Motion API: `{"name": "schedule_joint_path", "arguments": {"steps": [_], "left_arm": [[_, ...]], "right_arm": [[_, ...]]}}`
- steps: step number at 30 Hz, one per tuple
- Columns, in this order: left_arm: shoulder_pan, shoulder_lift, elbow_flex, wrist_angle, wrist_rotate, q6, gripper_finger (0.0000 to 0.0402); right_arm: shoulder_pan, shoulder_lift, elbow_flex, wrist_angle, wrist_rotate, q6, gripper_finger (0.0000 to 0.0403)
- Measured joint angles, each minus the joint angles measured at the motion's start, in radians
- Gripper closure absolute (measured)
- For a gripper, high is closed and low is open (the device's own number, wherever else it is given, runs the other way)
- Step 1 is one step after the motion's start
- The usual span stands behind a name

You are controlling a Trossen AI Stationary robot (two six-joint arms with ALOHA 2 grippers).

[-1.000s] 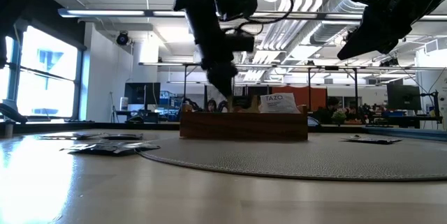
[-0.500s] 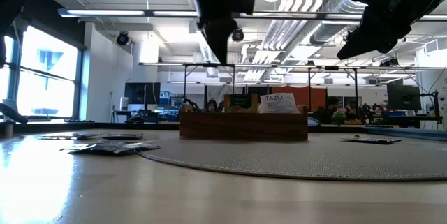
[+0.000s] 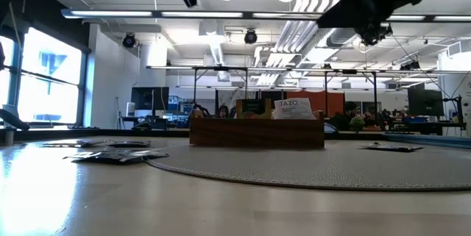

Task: Pick & Place Tea
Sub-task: Put the yellow tea bag into the middle section of the wooden organizer

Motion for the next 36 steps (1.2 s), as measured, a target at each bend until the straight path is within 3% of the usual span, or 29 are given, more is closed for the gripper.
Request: {"name": "schedule_joint_path", "arguments": {"steps": [5, 8, 13, 16, 18, 20, 22, 25, 26, 36], "left_arm": [[-0.034, -0.127, -0.131, 0.017, -0.048, -0.086, 0.0263], [-0.064, -0.211, -0.274, 0.027, -0.075, -0.143, 0.0263], [-0.072, -0.327, -0.568, 0.186, -0.079, -0.156, 0.0263], [-0.047, -0.384, -0.746, 0.362, -0.048, -0.155, 0.0263], [-0.043, -0.421, -0.869, 0.401, 0.012, -0.154, 0.0263], [-0.044, -0.443, -0.966, 0.557, 0.073, -0.155, 0.0263], [-0.047, -0.47, -1.073, 0.569, 0.131, -0.182, 0.0263], [-0.068, -0.475, -1.16, 0.741, 0.18, -0.227, 0.0263], [-0.073, -0.482, -1.189, 0.72, 0.188, -0.242, 0.0263], [-0.173, -0.484, -1.234, 0.726, 0.202, -0.384, 0.0263]], "right_arm": [[-0.091, 0.157, 0.0, 0.144, -0.141, -0.034, 0.0401], [-0.151, 0.268, 0.021, 0.198, -0.189, -0.034, 0.0402], [-0.215, 0.477, 0.144, 0.198, -0.264, -0.038, 0.0401], [-0.226, 0.593, 0.24, 0.135, -0.273, -0.115, 0.0402], [-0.228, 0.657, 0.312, 0.079, -0.245, -0.161, 0.0401], [-0.23, 0.709, 0.375, -0.01, -0.201, -0.171, 0.0401], [-0.238, 0.749, 0.441, -0.079, -0.167, -0.172, 0.0402], [-0.258, 0.788, 0.513, -0.167, -0.113, -0.17, 0.0401], [-0.267, 0.797, 0.528, -0.177, -0.09, -0.169, 0.0401], [-0.323, 0.748, 0.557, -0.261, 0.09, -0.171, 0.0402]]}}
